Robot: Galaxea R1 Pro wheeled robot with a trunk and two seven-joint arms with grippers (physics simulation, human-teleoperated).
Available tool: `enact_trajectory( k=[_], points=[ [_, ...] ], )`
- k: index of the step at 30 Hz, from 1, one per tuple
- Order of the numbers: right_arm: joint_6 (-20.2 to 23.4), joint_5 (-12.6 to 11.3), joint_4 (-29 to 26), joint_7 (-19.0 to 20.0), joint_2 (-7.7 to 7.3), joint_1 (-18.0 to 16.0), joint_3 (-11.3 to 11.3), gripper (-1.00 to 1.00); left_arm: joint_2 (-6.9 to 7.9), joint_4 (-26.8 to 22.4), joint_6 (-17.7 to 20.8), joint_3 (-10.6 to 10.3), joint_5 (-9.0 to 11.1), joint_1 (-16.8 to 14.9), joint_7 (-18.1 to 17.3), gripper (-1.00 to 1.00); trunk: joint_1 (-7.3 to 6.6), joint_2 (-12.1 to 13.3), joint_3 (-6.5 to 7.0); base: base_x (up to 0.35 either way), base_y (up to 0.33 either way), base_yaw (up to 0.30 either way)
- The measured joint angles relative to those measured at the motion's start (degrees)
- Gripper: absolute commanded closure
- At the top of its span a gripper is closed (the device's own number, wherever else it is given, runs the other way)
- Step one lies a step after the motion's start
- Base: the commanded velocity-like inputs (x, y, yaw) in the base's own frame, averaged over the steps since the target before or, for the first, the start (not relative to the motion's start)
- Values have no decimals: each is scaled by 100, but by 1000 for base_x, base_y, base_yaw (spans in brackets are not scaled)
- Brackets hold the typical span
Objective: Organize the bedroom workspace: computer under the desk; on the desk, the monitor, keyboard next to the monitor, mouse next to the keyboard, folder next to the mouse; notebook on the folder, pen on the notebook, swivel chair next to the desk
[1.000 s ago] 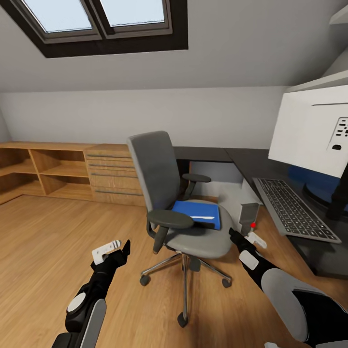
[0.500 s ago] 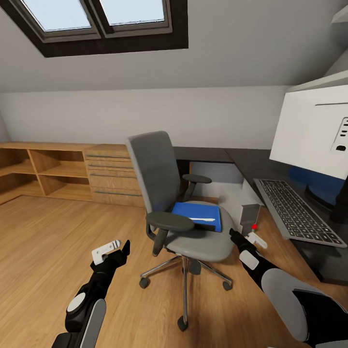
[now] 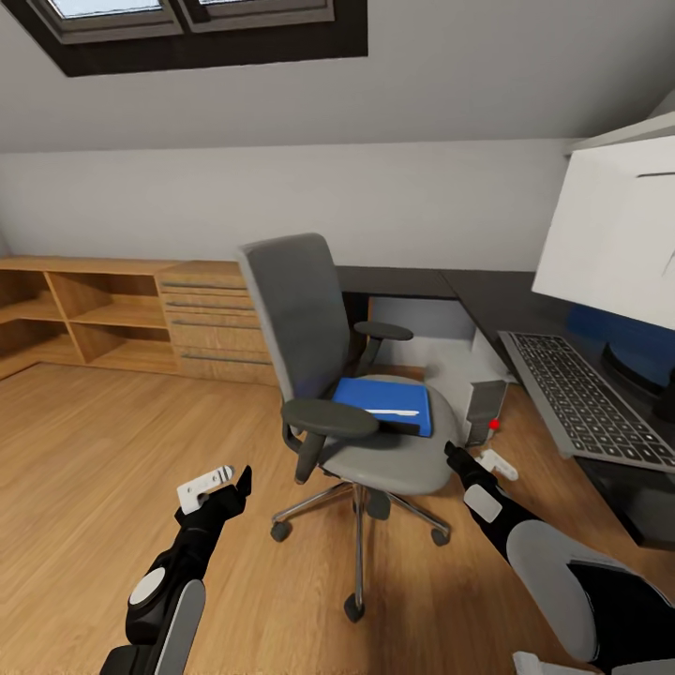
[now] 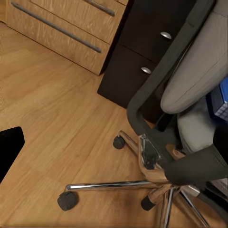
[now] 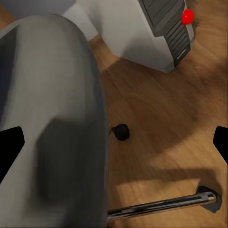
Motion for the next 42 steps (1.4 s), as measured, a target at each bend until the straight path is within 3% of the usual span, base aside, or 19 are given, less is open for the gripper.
enact_trajectory(
  k=[13,42],
  points=[
    [-4,-18,-42,4,-2,1,18,-100,8,0,-2,26,0,0,0,-100,3,-1,-23,5,0,0],
    [-3,-13,-121,2,-1,0,23,-100,5,0,-1,26,0,0,0,-100,3,-1,-23,104,0,1]
  ],
)
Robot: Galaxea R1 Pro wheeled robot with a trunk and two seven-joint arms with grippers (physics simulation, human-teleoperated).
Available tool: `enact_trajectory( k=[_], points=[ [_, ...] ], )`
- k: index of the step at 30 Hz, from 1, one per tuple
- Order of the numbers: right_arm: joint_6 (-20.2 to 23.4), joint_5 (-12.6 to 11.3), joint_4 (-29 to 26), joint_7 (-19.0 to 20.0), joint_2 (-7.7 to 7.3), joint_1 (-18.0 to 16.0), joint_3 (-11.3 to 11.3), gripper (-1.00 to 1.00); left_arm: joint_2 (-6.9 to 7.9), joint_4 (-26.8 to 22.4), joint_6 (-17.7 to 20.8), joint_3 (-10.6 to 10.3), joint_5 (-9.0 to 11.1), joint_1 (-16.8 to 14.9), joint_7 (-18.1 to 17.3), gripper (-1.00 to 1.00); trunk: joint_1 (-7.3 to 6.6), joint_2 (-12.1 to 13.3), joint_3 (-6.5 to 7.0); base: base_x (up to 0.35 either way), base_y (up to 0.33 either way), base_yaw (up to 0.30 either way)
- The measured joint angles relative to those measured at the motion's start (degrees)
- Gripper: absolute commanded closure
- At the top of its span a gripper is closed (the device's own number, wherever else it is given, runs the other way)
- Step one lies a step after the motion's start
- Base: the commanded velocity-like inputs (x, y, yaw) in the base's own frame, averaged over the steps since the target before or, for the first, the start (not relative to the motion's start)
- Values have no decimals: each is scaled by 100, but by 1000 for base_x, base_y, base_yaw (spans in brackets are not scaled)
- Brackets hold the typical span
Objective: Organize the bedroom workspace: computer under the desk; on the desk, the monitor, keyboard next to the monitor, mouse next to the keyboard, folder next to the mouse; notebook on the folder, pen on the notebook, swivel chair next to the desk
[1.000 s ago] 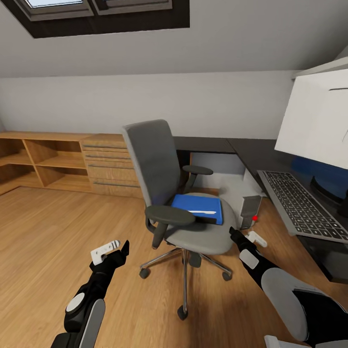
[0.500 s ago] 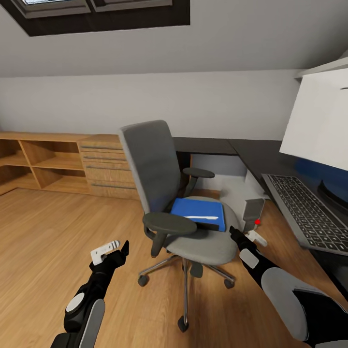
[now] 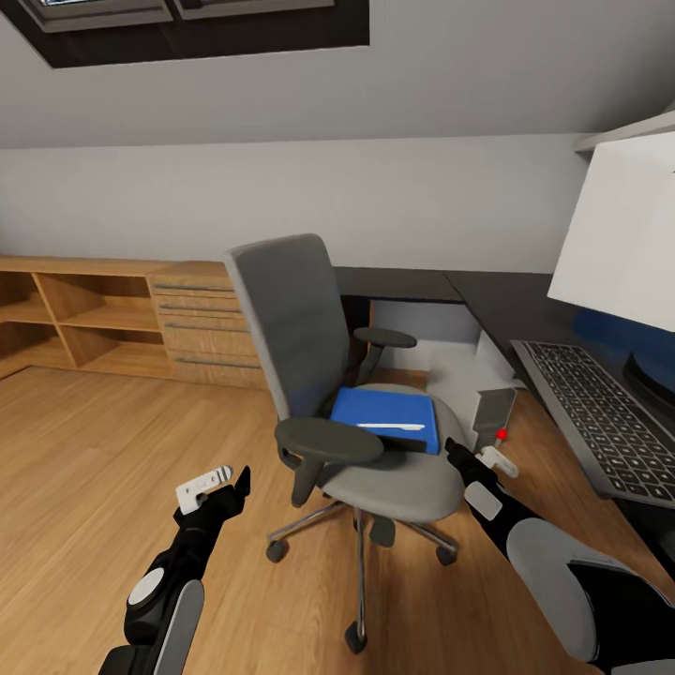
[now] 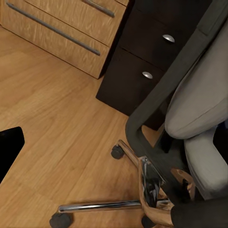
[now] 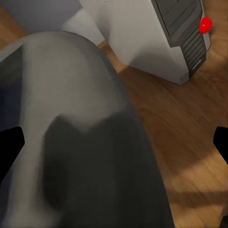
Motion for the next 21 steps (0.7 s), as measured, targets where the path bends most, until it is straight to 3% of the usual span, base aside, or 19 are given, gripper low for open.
enact_trajectory(
  k=[21],
  points=[
    [-16,-5,-58,-3,-3,1,-69,-100,-4,-4,1,-23,1,2,0,-100,0,0,0,0,0,256]
  ],
)
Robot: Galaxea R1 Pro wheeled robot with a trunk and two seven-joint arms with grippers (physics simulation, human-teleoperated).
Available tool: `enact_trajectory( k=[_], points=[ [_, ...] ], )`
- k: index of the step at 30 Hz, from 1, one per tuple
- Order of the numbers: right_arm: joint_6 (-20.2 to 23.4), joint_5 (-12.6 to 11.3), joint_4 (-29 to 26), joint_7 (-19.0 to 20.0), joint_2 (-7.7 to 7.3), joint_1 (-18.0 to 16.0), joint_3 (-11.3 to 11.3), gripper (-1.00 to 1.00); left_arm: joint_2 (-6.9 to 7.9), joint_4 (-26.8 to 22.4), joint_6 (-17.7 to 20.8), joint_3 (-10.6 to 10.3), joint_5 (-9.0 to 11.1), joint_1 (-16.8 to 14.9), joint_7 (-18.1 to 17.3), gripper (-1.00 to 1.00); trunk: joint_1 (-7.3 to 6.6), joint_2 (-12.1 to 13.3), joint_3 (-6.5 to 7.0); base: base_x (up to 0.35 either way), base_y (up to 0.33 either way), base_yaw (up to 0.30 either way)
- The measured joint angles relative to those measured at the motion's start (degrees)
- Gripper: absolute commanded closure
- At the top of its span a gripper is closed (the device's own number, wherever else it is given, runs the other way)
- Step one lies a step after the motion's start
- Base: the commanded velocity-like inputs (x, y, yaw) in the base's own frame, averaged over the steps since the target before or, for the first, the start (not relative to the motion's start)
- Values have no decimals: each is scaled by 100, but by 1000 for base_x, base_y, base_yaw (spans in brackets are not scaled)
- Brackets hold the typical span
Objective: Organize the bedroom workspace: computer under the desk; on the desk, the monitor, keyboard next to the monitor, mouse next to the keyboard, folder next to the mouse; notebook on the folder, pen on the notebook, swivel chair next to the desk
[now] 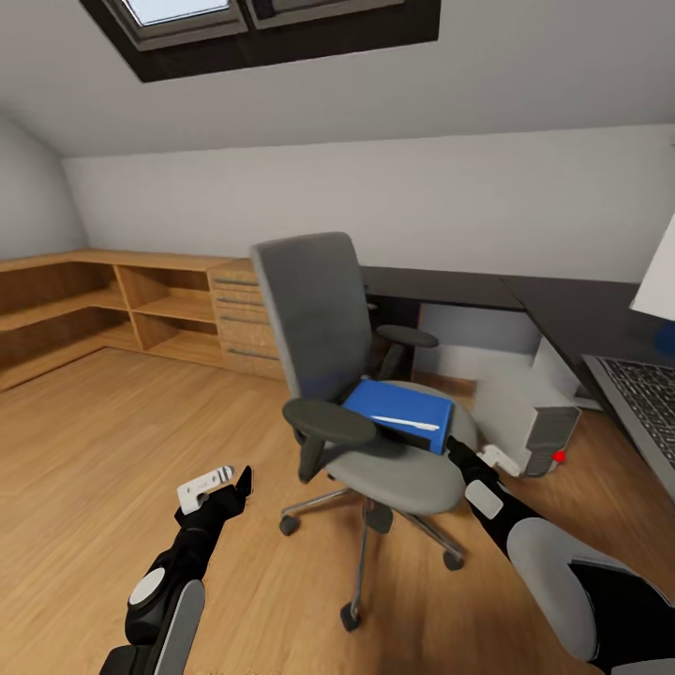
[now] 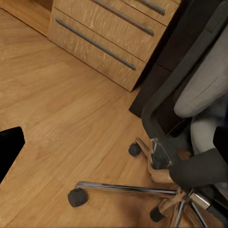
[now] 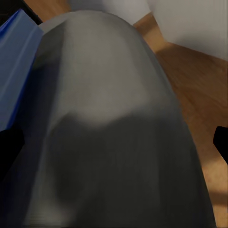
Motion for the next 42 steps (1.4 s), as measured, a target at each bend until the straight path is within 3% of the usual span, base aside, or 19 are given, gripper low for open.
enact_trajectory(
  k=[15,21,36,39,42],
  points=[
    [-349,-9,138,-13,-119,-2,-1,-100,0,1,0,-17,0,0,0,-100,0,0,0,1,0,274],
    [-413,0,186,7,-213,-3,34,-100,0,1,0,-21,0,0,0,-100,-3,0,0,218,0,269],
    [-507,-25,192,-14,1,-1,46,-100,-10,5,0,-36,-8,-1,5,-100,0,0,0,158,0,132],
    [-116,5,43,10,11,-2,77,-100,-10,11,0,-37,-9,-2,5,-100,0,1,0,14,0,1],
    [-142,18,65,23,5,0,109,-100,-10,13,0,-37,-11,-2,6,-100,0,0,0,3,0,0]
  ],
)
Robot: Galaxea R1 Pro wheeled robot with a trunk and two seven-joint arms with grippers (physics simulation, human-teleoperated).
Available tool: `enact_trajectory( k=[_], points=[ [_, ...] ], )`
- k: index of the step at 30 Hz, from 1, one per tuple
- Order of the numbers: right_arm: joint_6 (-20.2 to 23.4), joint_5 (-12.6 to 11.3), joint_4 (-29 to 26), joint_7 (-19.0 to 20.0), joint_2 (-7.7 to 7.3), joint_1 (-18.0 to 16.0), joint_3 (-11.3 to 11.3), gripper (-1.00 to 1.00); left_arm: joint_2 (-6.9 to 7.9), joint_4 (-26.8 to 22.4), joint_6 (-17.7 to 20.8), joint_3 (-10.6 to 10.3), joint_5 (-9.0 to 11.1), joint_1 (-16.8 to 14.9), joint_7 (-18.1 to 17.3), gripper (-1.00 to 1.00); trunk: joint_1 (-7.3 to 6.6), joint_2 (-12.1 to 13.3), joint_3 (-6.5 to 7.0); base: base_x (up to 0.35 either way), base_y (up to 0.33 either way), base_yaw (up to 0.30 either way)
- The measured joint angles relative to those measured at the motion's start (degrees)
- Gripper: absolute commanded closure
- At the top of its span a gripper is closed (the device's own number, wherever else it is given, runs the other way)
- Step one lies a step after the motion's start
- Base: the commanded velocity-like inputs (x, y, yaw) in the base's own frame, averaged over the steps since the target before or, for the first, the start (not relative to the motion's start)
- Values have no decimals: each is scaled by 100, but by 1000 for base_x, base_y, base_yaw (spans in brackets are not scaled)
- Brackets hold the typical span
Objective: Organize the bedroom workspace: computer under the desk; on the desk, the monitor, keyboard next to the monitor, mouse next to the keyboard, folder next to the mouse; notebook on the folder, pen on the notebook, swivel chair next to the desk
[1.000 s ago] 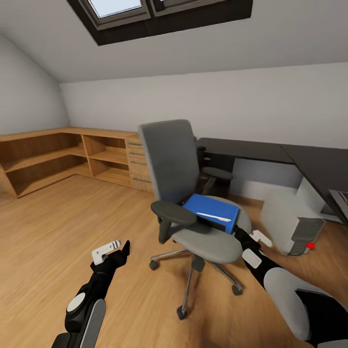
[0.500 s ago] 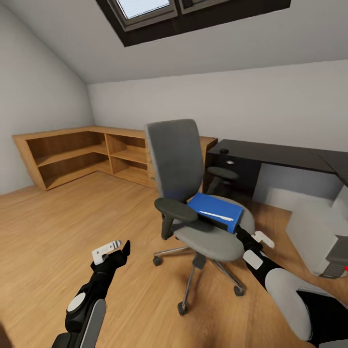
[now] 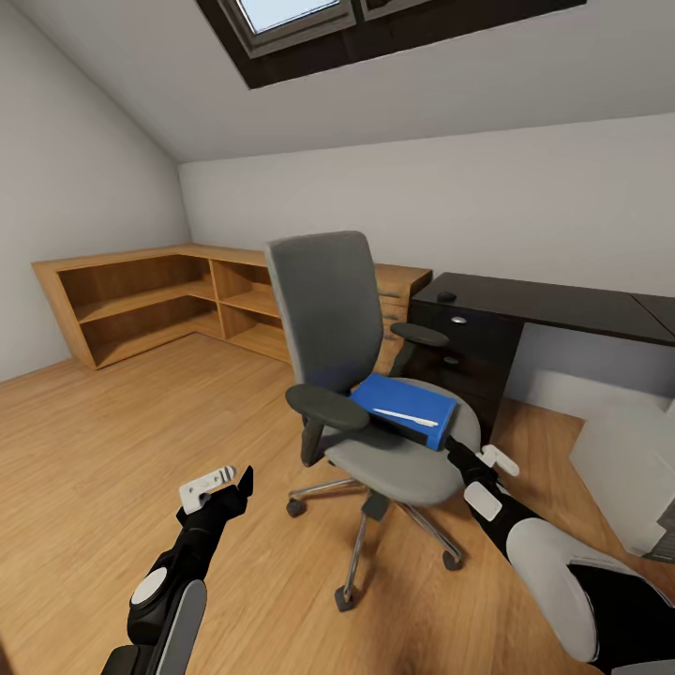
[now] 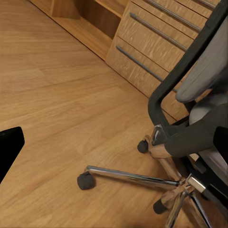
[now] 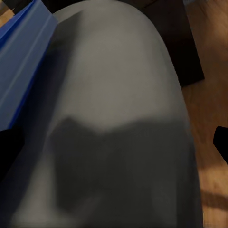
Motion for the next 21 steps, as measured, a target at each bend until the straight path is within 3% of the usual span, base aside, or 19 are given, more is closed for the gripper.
enact_trajectory(
  k=[21],
  points=[
    [2,13,1,-7,-3,-1,-8,-100,0,0,0,0,2,0,-3,-100,0,0,0,0,0,0]
  ],
)
